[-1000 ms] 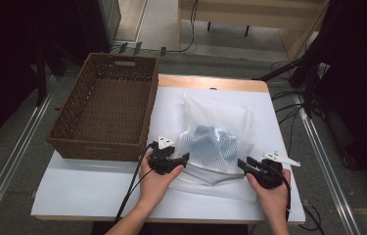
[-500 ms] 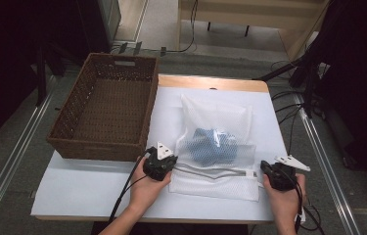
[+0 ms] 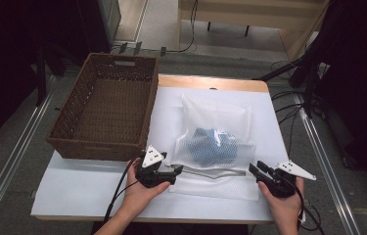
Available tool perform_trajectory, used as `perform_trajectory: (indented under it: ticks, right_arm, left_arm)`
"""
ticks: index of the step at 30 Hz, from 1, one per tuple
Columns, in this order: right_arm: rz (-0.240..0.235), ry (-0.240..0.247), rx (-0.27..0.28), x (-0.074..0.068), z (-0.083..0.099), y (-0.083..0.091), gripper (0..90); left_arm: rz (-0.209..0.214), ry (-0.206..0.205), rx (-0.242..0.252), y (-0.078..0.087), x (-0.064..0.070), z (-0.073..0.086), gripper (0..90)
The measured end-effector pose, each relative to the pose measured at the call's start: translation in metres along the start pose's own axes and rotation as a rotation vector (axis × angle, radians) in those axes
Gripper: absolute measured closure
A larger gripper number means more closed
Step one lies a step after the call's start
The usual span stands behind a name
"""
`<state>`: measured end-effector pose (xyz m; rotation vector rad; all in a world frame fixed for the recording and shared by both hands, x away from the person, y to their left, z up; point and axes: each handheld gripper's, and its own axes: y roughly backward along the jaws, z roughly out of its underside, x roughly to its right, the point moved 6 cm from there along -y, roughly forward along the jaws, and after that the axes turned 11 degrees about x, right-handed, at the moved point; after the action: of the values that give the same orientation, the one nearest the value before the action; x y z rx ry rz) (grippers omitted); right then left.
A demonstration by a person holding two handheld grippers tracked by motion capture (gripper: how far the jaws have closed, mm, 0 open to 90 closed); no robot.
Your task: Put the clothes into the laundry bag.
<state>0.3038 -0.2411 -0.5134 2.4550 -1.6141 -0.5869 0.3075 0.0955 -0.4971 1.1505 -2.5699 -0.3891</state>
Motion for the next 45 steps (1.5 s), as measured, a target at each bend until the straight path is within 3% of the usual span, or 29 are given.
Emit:
perform_trajectory:
  ticks: [3,5,10,14,23,45]
  right_arm:
    - [-0.009,0.032,0.021,-0.005,-0.002,0.003,49.1]
    - [-0.022,0.035,0.026,-0.008,-0.003,0.004,46.7]
    - [-0.051,0.023,0.005,-0.014,-0.002,0.003,36.0]
    - [-0.079,-0.001,-0.006,-0.016,-0.002,0.005,32.4]
    - [-0.065,0.0,-0.014,-0.013,-0.002,0.007,26.1]
    - [-0.059,0.004,-0.008,-0.002,-0.001,0.014,22.6]
  left_arm:
    - [-0.011,0.005,0.008,0.012,-0.005,0.001,13.6]
    - [-0.018,0.011,0.015,0.019,-0.009,0.002,12.4]
    - [0.032,0.005,0.032,0.036,-0.012,0.006,0.1]
    - [0.022,0.001,0.058,0.05,-0.018,0.007,0.0]
    - [0.002,-0.006,0.074,0.072,-0.033,0.009,0.0]
    - [-0.135,0.005,0.101,0.13,-0.092,0.016,0.0]
